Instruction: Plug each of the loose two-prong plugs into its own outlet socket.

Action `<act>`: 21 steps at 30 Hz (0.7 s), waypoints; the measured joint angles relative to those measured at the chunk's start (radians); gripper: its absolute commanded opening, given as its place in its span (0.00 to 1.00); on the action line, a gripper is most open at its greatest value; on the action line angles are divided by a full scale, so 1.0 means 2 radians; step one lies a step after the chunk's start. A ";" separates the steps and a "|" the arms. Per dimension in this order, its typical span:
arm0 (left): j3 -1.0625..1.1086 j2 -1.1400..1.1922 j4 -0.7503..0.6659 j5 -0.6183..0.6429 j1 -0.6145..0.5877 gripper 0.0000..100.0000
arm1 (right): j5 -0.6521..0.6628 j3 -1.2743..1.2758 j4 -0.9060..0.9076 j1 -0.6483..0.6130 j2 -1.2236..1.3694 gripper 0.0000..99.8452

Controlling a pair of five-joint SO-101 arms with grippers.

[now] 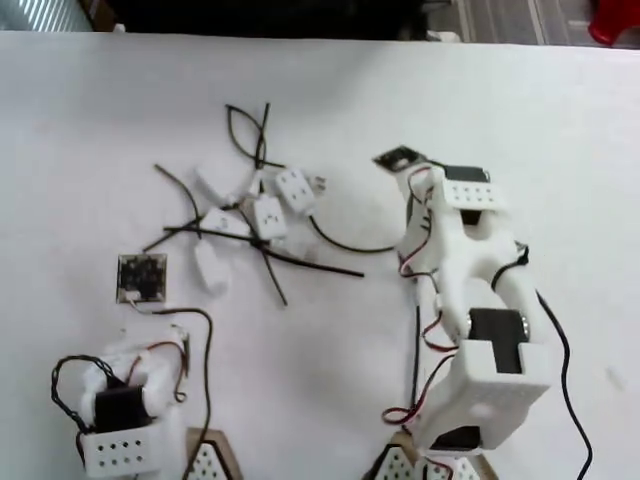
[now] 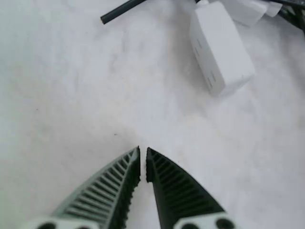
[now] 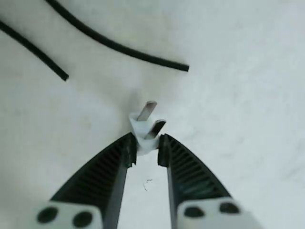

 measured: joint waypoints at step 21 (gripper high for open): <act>0.000 0.000 0.000 0.000 0.000 0.05 | -0.509 -0.048 0.003 0.108 0.001 0.02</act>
